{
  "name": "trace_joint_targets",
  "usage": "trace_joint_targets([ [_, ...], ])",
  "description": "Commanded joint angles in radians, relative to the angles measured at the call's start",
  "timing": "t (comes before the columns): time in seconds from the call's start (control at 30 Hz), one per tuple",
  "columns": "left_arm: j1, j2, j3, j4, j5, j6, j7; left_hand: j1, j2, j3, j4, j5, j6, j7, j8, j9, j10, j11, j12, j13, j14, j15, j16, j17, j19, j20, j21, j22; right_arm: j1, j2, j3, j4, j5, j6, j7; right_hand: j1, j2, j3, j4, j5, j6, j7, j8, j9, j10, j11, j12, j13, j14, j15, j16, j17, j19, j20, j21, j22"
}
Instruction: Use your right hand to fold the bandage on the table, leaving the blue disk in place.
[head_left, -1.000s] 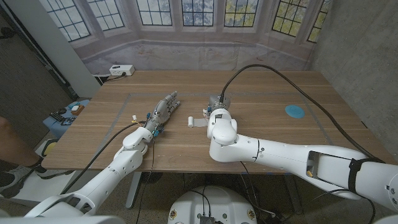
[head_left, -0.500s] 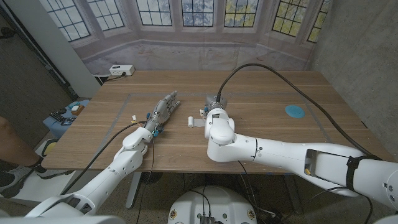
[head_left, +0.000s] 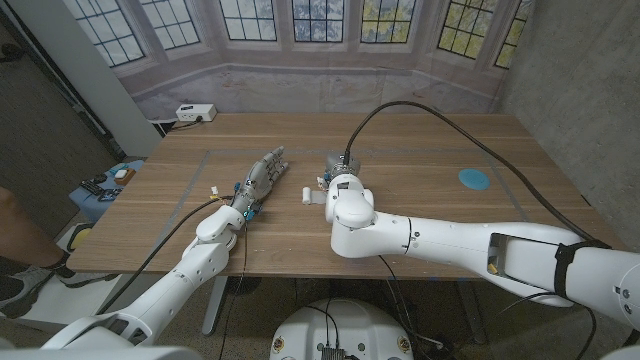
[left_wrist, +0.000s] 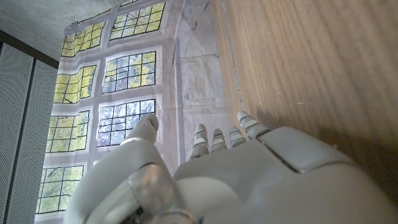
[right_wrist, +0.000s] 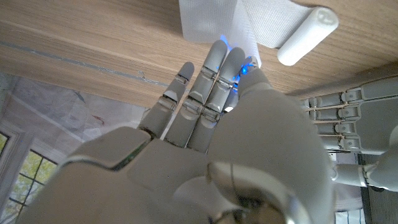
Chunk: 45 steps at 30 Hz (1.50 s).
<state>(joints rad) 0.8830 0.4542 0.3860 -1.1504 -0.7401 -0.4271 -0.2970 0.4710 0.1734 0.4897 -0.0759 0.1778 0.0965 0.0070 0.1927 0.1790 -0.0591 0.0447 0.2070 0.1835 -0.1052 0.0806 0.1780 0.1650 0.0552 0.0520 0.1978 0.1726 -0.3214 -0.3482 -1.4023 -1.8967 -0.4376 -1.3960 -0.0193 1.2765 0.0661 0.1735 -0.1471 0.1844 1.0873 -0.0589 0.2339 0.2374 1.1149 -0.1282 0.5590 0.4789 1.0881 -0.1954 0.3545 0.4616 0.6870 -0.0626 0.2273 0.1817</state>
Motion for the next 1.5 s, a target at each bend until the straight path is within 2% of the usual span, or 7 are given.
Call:
trace_joint_targets([
  [0.03, 0.004, 0.001, -0.002, -0.004, 0.000, 0.000, 0.007, 0.003, 0.008, 0.008, -0.001, 0.005, 0.015, 0.005, 0.005, 0.005, 0.002, 0.006, -0.001, 0.004, -0.004, 0.004, -0.001, 0.003, 0.001, 0.001, -0.003, 0.003, 0.040, 0.002, -0.024, 0.000, 0.118, 0.000, -0.065, -0.014, -0.006, -0.005, 0.002, -0.001, -0.016, 0.001, -0.006, 0.001, -0.015, 0.003, -0.007, 0.004, -0.012, -0.040, -0.008, 0.005, -0.009, -0.017, -0.004, 0.003],
  [0.4, 0.007, 0.001, -0.001, -0.006, -0.001, 0.001, 0.006, 0.003, 0.008, 0.010, 0.000, 0.005, 0.027, 0.005, 0.007, 0.005, 0.003, 0.007, -0.001, 0.004, -0.004, 0.003, -0.001, 0.003, 0.001, 0.002, -0.003, 0.003, 0.062, 0.007, -0.035, -0.002, 0.191, 0.000, -0.101, -0.029, -0.005, -0.013, 0.008, -0.001, -0.022, 0.001, -0.008, 0.003, -0.036, 0.014, -0.017, 0.003, -0.029, -0.037, -0.011, 0.011, -0.013, -0.003, -0.006, 0.003],
  [0.83, 0.020, 0.009, -0.006, -0.017, -0.004, 0.002, 0.011, 0.003, 0.009, 0.011, 0.000, 0.005, 0.036, 0.008, 0.007, 0.006, 0.004, 0.006, 0.000, 0.004, -0.004, 0.003, -0.001, 0.003, 0.001, 0.003, -0.002, 0.003, 0.095, 0.036, -0.049, 0.041, 0.286, 0.013, -0.177, -0.035, 0.001, -0.017, 0.009, 0.002, -0.027, 0.003, -0.010, 0.005, -0.044, 0.018, -0.021, 0.003, -0.039, -0.037, -0.010, 0.017, -0.014, -0.001, -0.006, 0.003],
  [1.1, 0.020, 0.012, -0.006, -0.019, -0.003, 0.003, 0.010, 0.003, 0.009, 0.012, 0.001, 0.005, 0.045, 0.008, 0.009, 0.006, 0.004, 0.007, 0.000, 0.004, -0.003, 0.004, -0.001, 0.003, 0.001, 0.003, -0.002, 0.003, 0.111, 0.035, -0.055, 0.043, 0.322, 0.018, -0.216, -0.039, 0.002, -0.018, 0.008, 0.003, -0.030, 0.004, -0.011, 0.006, -0.053, 0.024, -0.026, 0.003, -0.055, -0.035, -0.017, 0.017, -0.015, 0.001, -0.006, 0.003],
  [1.3, 0.019, 0.014, -0.004, -0.021, -0.001, 0.006, 0.008, 0.003, 0.009, 0.013, 0.001, 0.005, 0.047, 0.008, 0.008, 0.007, 0.004, 0.007, 0.000, 0.004, -0.003, 0.003, -0.001, 0.003, 0.001, 0.003, -0.002, 0.003, 0.111, 0.008, -0.056, 0.007, 0.341, 0.000, -0.245, -0.053, 0.004, -0.023, 0.015, 0.003, -0.035, 0.003, -0.012, 0.007, -0.064, 0.036, -0.036, -0.004, -0.065, -0.030, -0.020, 0.018, -0.018, 0.007, -0.006, 0.004],
  [1.5, 0.016, 0.017, -0.001, -0.024, 0.001, 0.012, 0.007, 0.004, 0.009, 0.013, 0.001, 0.005, 0.048, 0.009, 0.007, 0.007, 0.005, 0.008, 0.000, 0.004, -0.003, 0.003, -0.001, 0.003, 0.001, 0.003, -0.002, 0.003, 0.096, -0.028, -0.049, -0.035, 0.331, 0.000, -0.253, -0.064, 0.005, -0.026, 0.018, 0.003, -0.042, 0.009, -0.015, 0.008, -0.076, 0.037, -0.046, -0.012, -0.083, -0.028, -0.030, 0.014, -0.020, 0.010, -0.007, 0.004],
])
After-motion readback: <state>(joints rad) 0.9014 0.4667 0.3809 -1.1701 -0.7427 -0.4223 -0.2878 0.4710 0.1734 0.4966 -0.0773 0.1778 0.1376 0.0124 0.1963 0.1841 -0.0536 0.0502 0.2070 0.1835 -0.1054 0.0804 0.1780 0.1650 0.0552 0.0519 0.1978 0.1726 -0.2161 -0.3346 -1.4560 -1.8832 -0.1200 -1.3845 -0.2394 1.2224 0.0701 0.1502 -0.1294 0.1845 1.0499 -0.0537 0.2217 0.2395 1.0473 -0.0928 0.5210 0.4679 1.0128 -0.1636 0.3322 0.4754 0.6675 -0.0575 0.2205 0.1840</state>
